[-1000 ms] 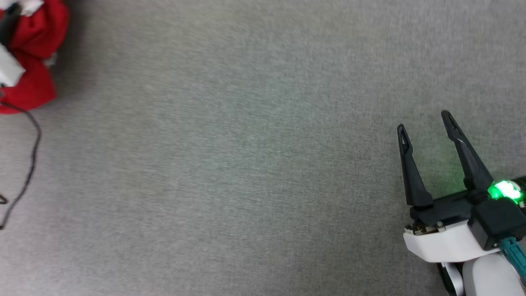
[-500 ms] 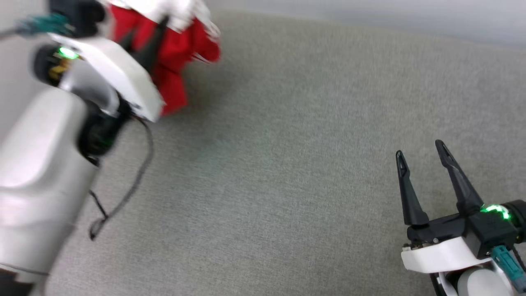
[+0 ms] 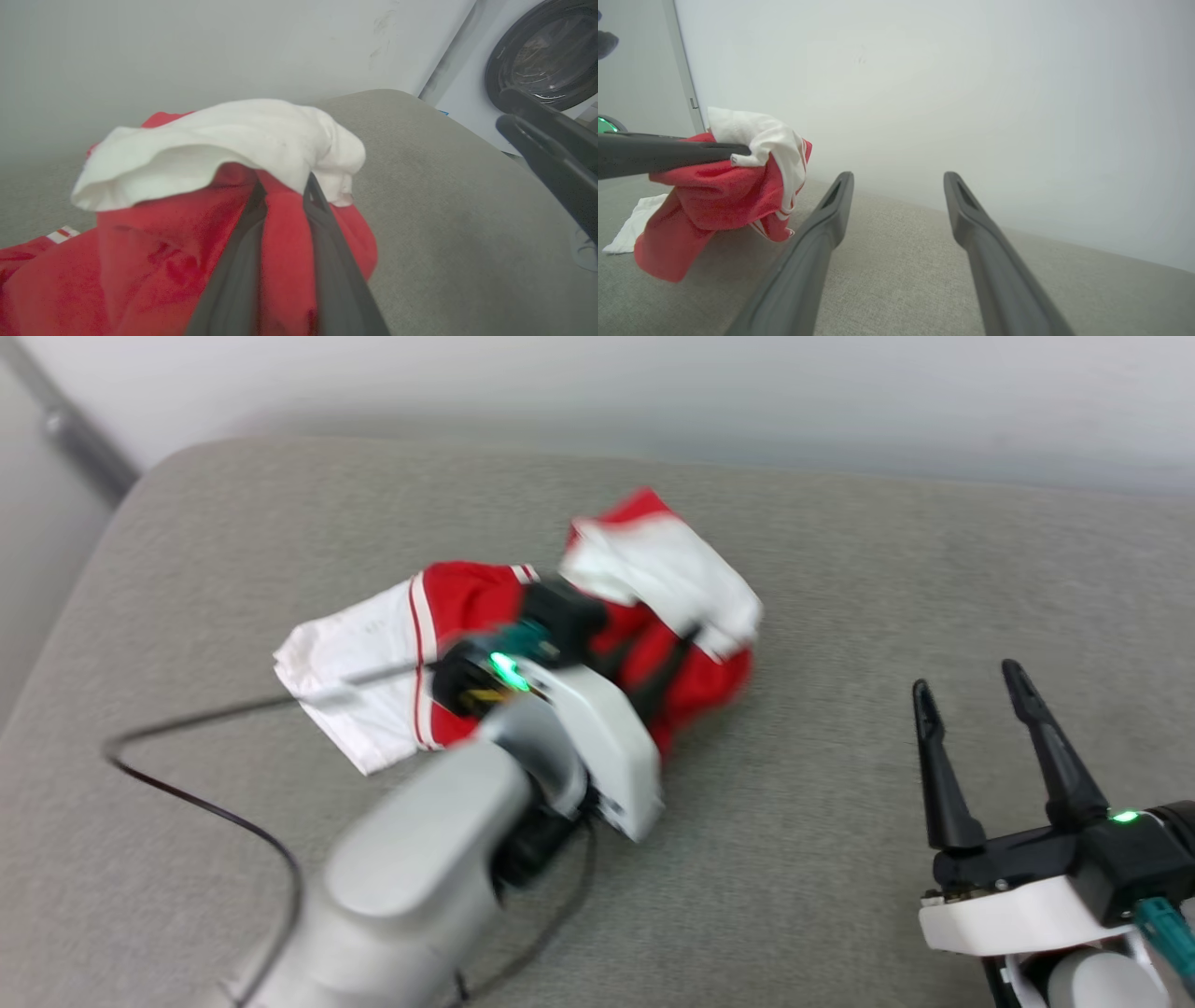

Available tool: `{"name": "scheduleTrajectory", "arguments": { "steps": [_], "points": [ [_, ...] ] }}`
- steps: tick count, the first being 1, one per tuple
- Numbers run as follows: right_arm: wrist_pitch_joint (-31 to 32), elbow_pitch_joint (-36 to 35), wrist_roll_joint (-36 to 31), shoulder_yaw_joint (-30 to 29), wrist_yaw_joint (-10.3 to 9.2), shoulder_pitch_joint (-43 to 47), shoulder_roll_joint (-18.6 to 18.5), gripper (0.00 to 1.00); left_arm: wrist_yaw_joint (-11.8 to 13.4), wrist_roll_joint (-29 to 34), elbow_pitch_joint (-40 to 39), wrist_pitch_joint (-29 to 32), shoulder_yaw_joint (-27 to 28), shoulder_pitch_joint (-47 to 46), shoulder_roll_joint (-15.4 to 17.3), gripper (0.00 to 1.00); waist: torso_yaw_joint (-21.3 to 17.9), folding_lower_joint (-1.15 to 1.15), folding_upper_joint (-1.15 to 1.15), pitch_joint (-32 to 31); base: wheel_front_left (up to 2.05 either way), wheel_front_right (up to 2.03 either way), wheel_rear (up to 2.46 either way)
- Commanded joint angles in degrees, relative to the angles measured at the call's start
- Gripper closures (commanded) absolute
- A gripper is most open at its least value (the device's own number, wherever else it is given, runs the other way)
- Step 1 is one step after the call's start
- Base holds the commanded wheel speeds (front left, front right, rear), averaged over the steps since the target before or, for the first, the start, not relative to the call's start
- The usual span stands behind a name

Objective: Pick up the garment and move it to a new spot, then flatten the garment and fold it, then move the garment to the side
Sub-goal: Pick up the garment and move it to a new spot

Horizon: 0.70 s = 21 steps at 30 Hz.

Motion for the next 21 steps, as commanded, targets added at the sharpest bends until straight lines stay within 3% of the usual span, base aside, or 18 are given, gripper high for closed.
{"name": "scheduleTrajectory", "arguments": {
  "steps": [1, 7, 8, 9, 17, 21],
  "points": [
    [-0.12, -0.28, 0.84, -0.73, -0.02, 0.29, 0.19, 0.0, -0.15, 0.81, 0.65, -0.57, -1.58, 1.05, -2.02, 1.0, -2.74, 0.01, 0.0, -0.31, 0.0, 0.0, 0.0],
    [-0.12, -0.66, 2.35, -2.57, -0.02, 0.08, 0.22, 0.0, -1.91, 2.39, 4.47, -1.26, -7.87, 3.71, -8.03, 1.0, -5.85, 0.01, 0.0, -0.16, 0.0, 0.0, 0.0],
    [-0.12, -0.69, 2.45, -2.76, -0.02, 0.15, 0.23, 0.0, -2.32, 2.86, 5.03, -1.75, -9.19, 4.04, -8.86, 0.57, -5.97, 0.01, 0.0, -0.18, 0.0, 0.0, 0.0],
    [-0.12, -0.64, 2.6, -2.86, -0.02, 0.18, 0.23, 0.0, -2.79, 3.05, 5.56, -1.76, -10.39, 4.35, -9.33, 0.0, -6.02, 0.01, 0.0, -0.23, 0.0, 0.0, 0.0],
    [-0.12, -0.09, 2.99, -3.11, -0.02, 0.99, 0.23, 0.0, -3.91, 4.09, 7.56, -7.05, -12.91, 4.08, -10.87, 0.0, -3.41, 0.01, 0.0, -1.79, 0.0, 0.0, 0.0],
    [-0.12, 0.09, 2.92, -2.89, -0.02, 1.77, 0.21, 0.0, -2.36, 5.14, 7.69, -12.5, -10.37, 3.25, -9.25, 0.0, -0.6, 0.01, 0.0, -3.65, 0.0, 0.0, 0.0]
  ]
}}
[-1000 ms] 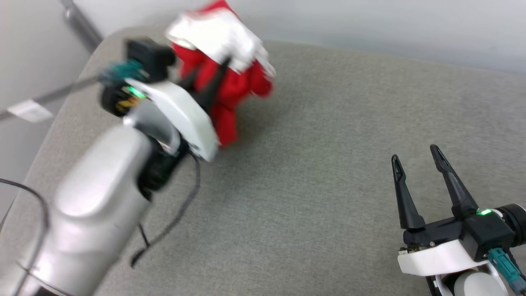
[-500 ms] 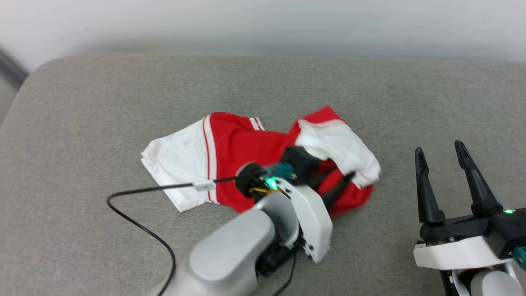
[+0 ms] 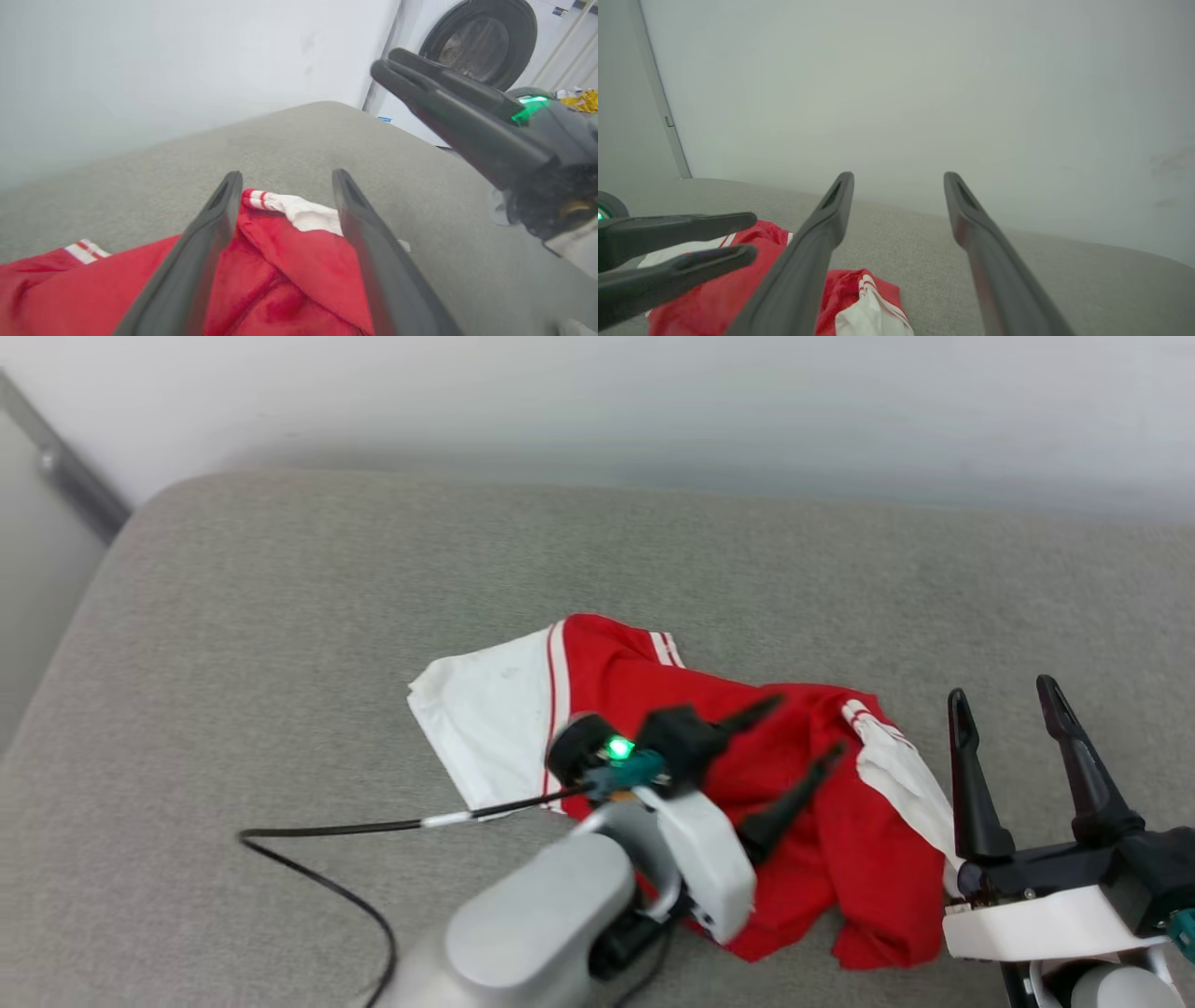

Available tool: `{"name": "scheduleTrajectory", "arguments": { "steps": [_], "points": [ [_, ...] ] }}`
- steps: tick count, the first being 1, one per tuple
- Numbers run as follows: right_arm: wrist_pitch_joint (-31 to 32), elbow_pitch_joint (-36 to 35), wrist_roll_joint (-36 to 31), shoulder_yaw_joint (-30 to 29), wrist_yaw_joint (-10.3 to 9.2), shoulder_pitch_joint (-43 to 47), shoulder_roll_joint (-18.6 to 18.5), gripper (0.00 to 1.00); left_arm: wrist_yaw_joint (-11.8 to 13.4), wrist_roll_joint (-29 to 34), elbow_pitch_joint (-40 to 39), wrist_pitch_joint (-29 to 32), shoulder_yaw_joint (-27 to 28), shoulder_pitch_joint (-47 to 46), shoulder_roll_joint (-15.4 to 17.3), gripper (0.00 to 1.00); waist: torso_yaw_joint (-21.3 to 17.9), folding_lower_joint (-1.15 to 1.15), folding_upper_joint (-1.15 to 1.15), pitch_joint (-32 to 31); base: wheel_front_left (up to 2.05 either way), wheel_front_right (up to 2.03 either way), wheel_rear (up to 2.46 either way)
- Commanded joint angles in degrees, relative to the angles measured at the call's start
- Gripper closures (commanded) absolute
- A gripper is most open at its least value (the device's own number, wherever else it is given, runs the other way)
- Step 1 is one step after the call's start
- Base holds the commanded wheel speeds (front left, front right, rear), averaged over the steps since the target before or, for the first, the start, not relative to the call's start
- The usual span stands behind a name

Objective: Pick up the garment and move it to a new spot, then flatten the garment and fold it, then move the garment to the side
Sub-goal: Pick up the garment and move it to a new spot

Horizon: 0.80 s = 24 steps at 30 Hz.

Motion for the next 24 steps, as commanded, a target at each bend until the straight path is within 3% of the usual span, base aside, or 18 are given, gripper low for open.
{"name": "scheduleTrajectory", "arguments": {
  "steps": [1, 9, 14, 20, 23, 24],
  "points": [
    [-0.12, 0.05, -0.05, 0.17, -0.02, 0.82, 0.18, 0.0, 0.62, 0.36, -0.05, -0.99, 0.79, -0.31, 1.18, 0.0, 1.88, 0.01, 0.0, -1.61, 0.0, 0.0, 0.0],
    [-0.12, -0.21, 0.51, -0.28, -0.02, 3.43, 0.16, 0.0, 6.86, 3.39, -7.52, -5.13, 13.97, 4.91, 10.98, 0.0, 6.87, 0.01, 0.0, -4.83, 0.0, 0.0, 0.0],
    [-0.11, -0.28, 0.75, -0.11, -0.02, 4.73, 0.16, 0.0, 8.51, 7.99, -17.15, -5.07, 25.28, 15.77, 16.02, 0.0, 7.81, 0.01, 0.0, -5.71, 0.0, 0.0, 0.0],
    [-0.12, 0.18, 1.42, 0.01, -0.02, 5.92, 0.15, 0.0, 8.15, 14.28, -24.82, -5.09, 34.29, 30.52, 15.72, 0.0, 6.87, 0.01, 0.0, -6.73, 0.0, 0.0, 0.0],
    [-0.12, 0.42, 2.02, -0.23, -0.02, 6.42, 0.15, 0.0, 7.77, 16.52, -27.54, -5.09, 38.59, 36.62, 12.76, 0.0, 6.2, 0.01, 0.0, -7.11, 0.0, 0.0, 0.0],
    [-0.12, 0.42, 2.52, -0.64, -0.02, 7.04, 0.16, 0.0, 6.26, 19.65, -29.0, -5.1, 41.34, 40.23, 10.08, 0.0, 5.8, 0.01, 0.0, -7.11, 0.0, 0.0, 0.0]
  ]
}}
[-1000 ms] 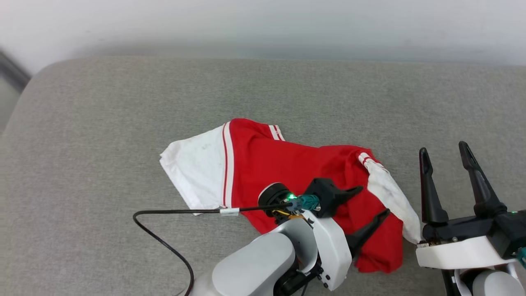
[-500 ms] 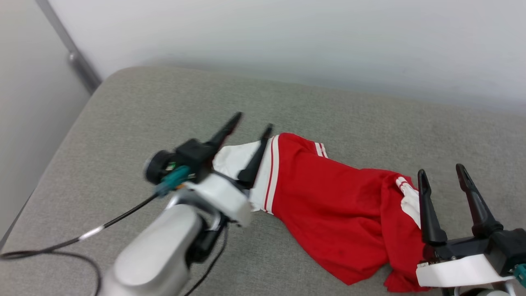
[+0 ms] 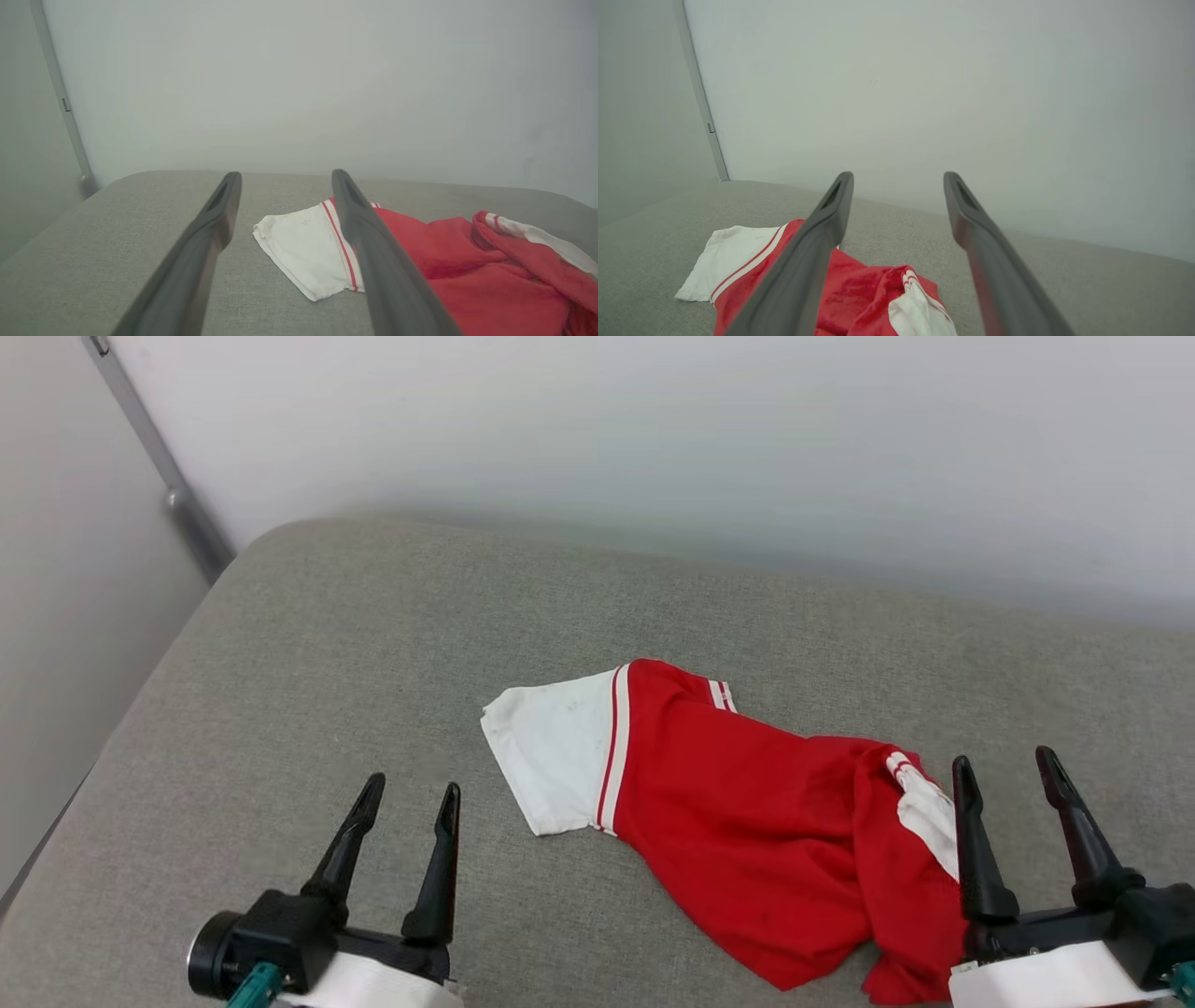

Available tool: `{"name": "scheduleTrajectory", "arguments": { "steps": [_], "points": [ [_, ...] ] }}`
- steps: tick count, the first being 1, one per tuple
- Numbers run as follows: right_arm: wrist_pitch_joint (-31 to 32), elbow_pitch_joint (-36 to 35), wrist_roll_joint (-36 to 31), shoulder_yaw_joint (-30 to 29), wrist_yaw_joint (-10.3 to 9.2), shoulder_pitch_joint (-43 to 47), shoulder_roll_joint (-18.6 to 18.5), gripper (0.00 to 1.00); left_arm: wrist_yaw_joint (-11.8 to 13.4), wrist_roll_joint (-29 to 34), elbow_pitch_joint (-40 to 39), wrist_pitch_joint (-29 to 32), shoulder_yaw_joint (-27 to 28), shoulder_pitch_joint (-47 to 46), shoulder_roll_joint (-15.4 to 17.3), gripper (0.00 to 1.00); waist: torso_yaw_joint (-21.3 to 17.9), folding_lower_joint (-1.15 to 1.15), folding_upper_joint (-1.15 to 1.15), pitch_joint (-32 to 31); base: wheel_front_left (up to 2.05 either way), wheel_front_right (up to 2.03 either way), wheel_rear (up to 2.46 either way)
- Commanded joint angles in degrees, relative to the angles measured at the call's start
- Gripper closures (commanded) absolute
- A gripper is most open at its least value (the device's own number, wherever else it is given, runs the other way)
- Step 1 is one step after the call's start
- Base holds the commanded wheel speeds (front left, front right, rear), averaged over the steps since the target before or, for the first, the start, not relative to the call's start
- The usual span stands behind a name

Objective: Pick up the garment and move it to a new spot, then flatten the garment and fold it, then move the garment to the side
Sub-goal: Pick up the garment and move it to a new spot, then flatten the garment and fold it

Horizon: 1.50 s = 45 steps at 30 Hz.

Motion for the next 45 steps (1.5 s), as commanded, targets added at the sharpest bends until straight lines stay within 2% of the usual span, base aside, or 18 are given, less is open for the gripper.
{"name": "scheduleTrajectory", "arguments": {
  "steps": [1, 10, 12, 14, 17, 24, 28, 33, 42, 43, 44, 45],
  "points": [
    [-0.12, 0.01, 0.1, -0.03, -0.02, 0.92, 0.13, 0.0, -0.72, 0.74, -0.35, -0.14, 0.79, 0.66, -0.86, 0.0, -0.15, 0.0, 0.0, 0.07, 0.0, 0.0, 0.0],
    [0.16, 2.1, -0.96, -2.7, -0.02, -0.25, 0.11, 0.0, -5.72, 5.61, -0.53, -0.15, 6.79, 0.74, -5.61, 0.0, -1.74, 0.0, 0.0, 1.38, 0.0, 0.0, 0.0],
    [3.01, 2.54, -0.32, -2.91, -0.02, -0.84, -0.3, 0.0, -6.5, 6.3, -0.51, -0.15, 7.84, 0.54, -6.31, 0.0, -2.04, 0.0, 0.0, 1.85, 0.0, 0.0, 0.0],
    [8.29, 2.27, 1.9, -3.19, -0.03, -1.35, -1.8, 0.0, -7.28, 6.65, -0.43, -0.15, 8.91, 0.59, -7.2, 0.0, -2.31, 0.0, 0.0, 2.41, 0.0, 0.0, 0.0],
    [20.08, 0.83, 5.73, -3.04, -0.03, -2.08, -5.78, 0.0, -8.11, 7.22, -0.21, -0.15, 9.99, 0.35, -8.19, 0.0, -2.48, 0.0, 0.0, 3.22, 0.0, 0.0, 0.0],
    [51.96, -4.27, 14.69, -2.09, -0.02, -1.73, -15.74, 0.0, -9.32, 8.11, 0.55, -0.15, 10.99, -0.88, -9.84, 0.0, -1.54, 0.0, 0.0, 5.84, 0.0, 0.0, 0.0],
    [63.8, -6.37, 17.31, -2.1, -0.02, -1.22, -18.4, 0.0, -9.62, 8.39, 0.74, -0.15, 10.85, -1.99, -10.59, 0.0, 0.01, 0.0, 0.0, 7.82, 0.0, 0.0, 0.0],
    [68.23, -5.55, 16.71, -1.87, -0.02, -2.26, -19.57, 0.0, -9.68, 8.41, 1.03, -0.15, 10.71, -3.15, -11.15, 0.0, 2.3, 0.0, 0.0, 10.23, 0.0, 0.0, 0.0],
    [66.92, 2.46, 16.56, 1.7, -0.02, -1.99, -20.13, 0.0, -9.75, 8.08, 1.4, -0.15, 10.31, -4.27, -11.52, 0.0, 4.99, 0.0, 0.0, 12.98, 0.0, 0.0, 0.0],
    [66.84, 3.7, 16.45, 2.38, -0.02, -1.71, -20.3, 0.04, -9.76, 8.09, 1.49, -0.15, 10.26, -4.36, -11.53, 0.0, 5.12, 0.0, 0.0, 13.03, 0.0, 0.0, 0.0],
    [66.74, 4.76, 16.41, 2.93, -0.02, -1.47, -20.28, 0.41, -9.76, 8.09, 1.56, -0.15, 10.25, -4.43, -11.57, 0.0, 5.21, 0.0, 0.0, 13.04, 0.0, 0.0, 0.0],
    [66.46, 5.65, 16.37, 3.28, -0.02, -1.39, -20.37, 1.0, -9.76, 8.07, 1.66, -0.15, 10.26, -4.47, -11.59, 0.0, 5.26, 0.0, 0.0, 13.0, 0.0, 0.0, 0.0]
  ]
}}
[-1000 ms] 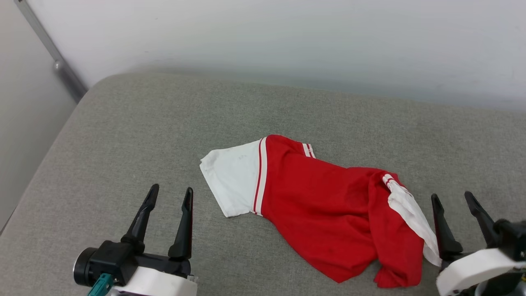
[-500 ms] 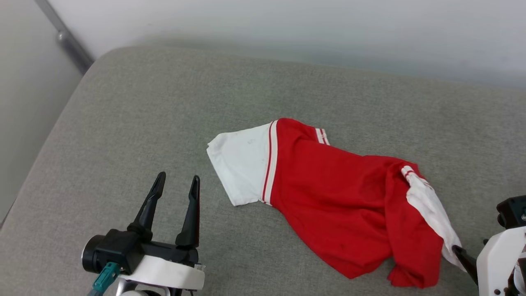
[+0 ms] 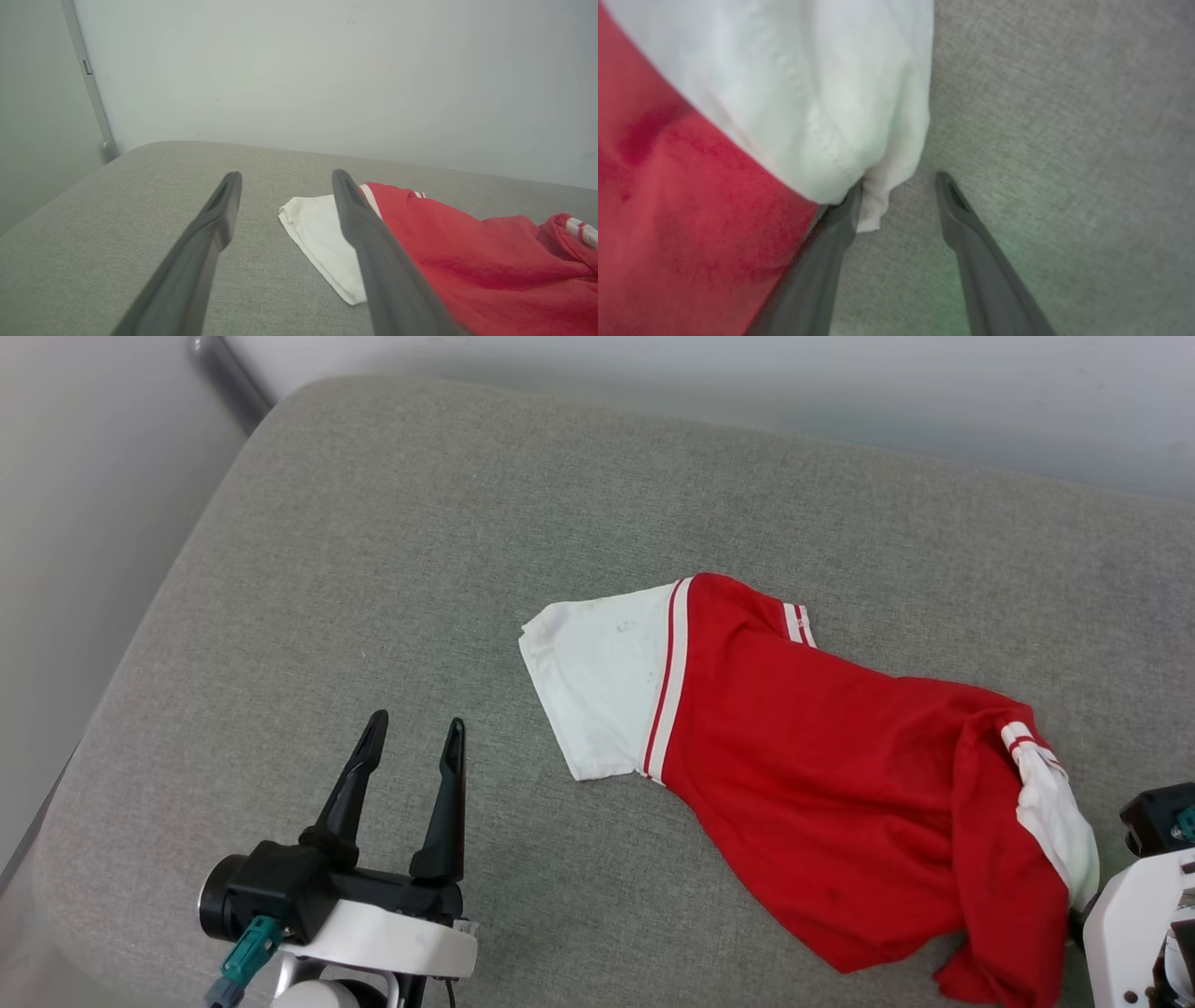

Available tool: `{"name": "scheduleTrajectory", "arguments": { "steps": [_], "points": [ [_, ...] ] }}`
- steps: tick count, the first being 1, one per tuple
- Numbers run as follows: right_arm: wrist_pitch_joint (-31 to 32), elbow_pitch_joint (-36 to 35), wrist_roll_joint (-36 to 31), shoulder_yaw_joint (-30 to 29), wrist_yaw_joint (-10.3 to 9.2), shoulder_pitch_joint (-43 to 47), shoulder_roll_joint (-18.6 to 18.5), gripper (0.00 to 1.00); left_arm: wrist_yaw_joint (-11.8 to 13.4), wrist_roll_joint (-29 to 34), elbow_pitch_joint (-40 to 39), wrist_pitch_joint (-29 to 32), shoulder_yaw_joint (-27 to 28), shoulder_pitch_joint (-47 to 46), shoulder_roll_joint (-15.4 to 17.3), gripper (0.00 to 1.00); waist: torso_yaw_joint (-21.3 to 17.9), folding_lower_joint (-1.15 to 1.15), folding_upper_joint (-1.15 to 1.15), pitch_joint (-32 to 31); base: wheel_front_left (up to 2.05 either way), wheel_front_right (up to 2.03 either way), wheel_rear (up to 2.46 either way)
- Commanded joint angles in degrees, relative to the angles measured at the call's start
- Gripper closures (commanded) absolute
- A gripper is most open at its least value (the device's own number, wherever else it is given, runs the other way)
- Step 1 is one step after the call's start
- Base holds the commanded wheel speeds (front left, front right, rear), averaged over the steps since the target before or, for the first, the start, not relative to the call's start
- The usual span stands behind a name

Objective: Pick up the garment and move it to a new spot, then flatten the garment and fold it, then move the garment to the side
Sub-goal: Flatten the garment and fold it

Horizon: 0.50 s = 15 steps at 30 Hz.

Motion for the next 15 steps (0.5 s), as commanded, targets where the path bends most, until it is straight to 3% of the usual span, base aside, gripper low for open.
{"name": "scheduleTrajectory", "arguments": {
  "steps": [1, 11, 15],
  "points": [
    [0.52, 4.98, -0.26, 2.12, -0.02, 1.93, 0.83, 1.0, -0.05, 0.05, 0.21, -0.15, 0.14, -0.67, -0.04, 0.0, 0.05, 0.0, 0.0, -0.1, 0.0, 0.0, 0.0],
    [-2.14, 3.43, -1.03, -1.86, -0.07, 0.34, -4.74, 1.0, -0.06, 0.34, 0.85, -0.15, 0.68, 0.34, -0.1, 0.0, -1.92, 0.0, 0.0, -3.27, 0.0, 0.0, 0.0],
    [-2.48, 2.26, -2.02, -4.3, -0.05, -0.82, -9.54, 1.0, -0.06, 0.23, 0.84, -0.15, 0.48, 0.41, -0.08, 0.0, -2.52, 0.0, 0.0, -3.98, 0.0, 0.0, 0.0]
  ]
}}
